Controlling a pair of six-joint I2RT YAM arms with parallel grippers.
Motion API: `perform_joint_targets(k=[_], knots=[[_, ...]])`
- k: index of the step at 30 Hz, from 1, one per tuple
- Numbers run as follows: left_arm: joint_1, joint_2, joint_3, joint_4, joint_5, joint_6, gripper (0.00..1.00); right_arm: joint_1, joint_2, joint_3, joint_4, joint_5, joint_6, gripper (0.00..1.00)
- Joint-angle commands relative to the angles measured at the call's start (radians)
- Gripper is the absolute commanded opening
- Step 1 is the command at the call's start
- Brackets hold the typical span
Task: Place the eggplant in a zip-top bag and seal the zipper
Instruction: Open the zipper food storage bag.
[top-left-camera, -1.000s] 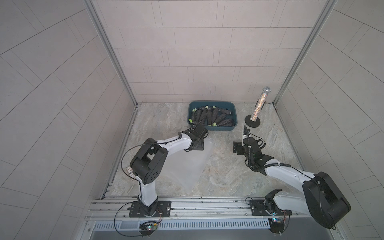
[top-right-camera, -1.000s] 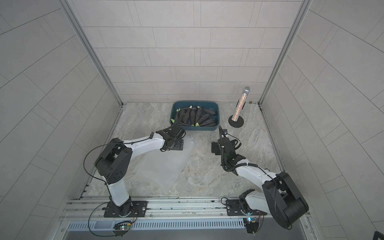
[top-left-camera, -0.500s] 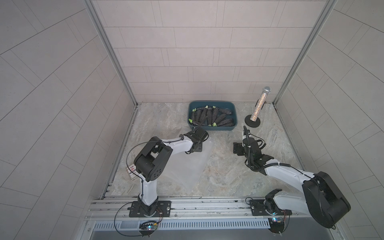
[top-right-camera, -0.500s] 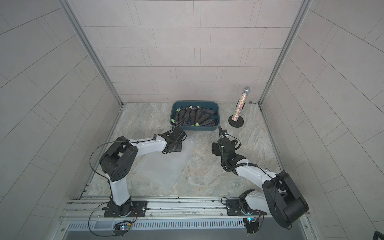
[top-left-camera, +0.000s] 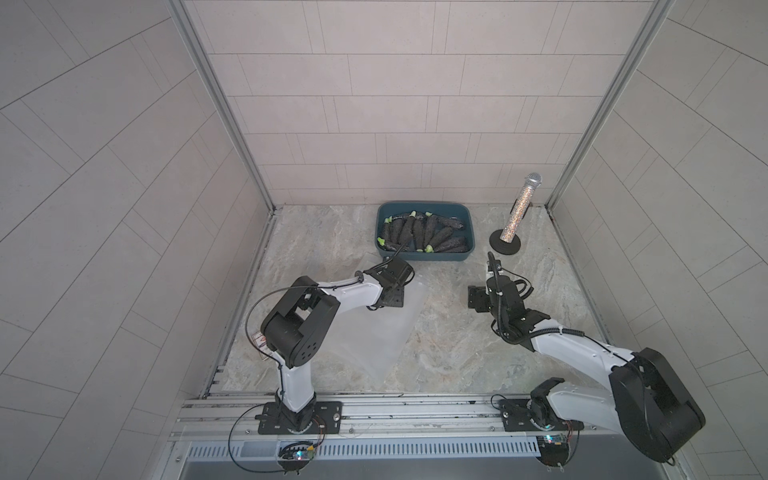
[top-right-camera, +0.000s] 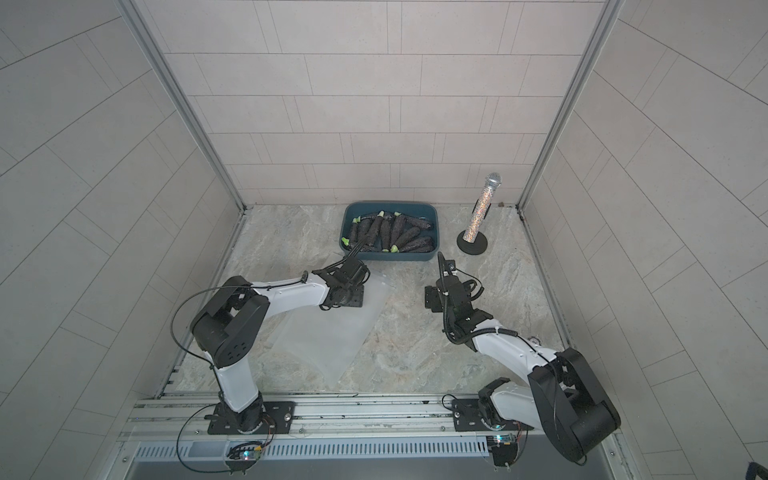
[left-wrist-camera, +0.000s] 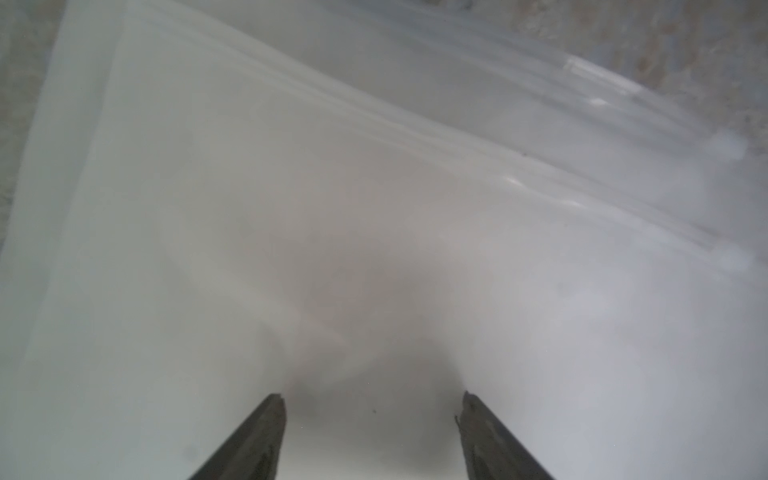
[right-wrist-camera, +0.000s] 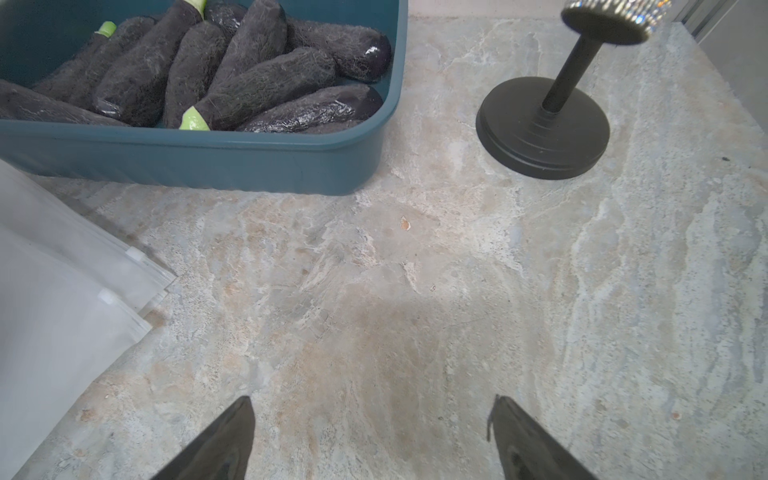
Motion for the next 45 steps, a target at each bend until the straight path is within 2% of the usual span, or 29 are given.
perform_joint_targets(k=[1,5,10,13,15,21,28,34,40,45], knots=[[0.007,-0.008,0.049,-0.071,-0.025,0.006,0.82,0.005,-0.018,0.001,-0.018,0.009,-0.001,0.9],[0.007,0.025,0.05,0.005,0.002,0.02,0.93,0.004,-0.003,0.01,-0.016,-0.004,0.003,0.89],[0.024,0.114,0.11,0.016,0.035,0.035,0.94,0.007,0.009,0.02,-0.022,-0.016,0.006,0.89],[0.025,0.136,0.087,0.027,0.07,0.034,0.89,0.008,-0.003,0.02,-0.036,-0.015,0.001,0.89],[0.022,0.14,0.04,0.038,0.084,0.023,0.81,0.007,-0.016,0.022,-0.046,-0.013,-0.002,0.89],[0.021,0.13,-0.09,0.082,0.112,-0.02,0.44,0.008,-0.028,0.031,-0.07,-0.027,-0.002,0.88],[0.022,0.103,-0.085,0.078,0.127,-0.008,0.01,0.009,-0.012,0.053,-0.091,-0.033,-0.01,0.87],[0.022,0.039,-0.078,0.081,0.127,0.012,0.0,0.011,-0.016,0.06,-0.105,-0.035,-0.013,0.87],[0.022,-0.166,-0.128,0.134,0.14,0.053,0.0,0.01,-0.04,0.068,-0.131,-0.045,-0.02,0.87],[0.023,-0.273,-0.155,0.17,0.18,0.148,0.0,0.009,-0.062,0.096,-0.167,-0.071,-0.029,0.84]])
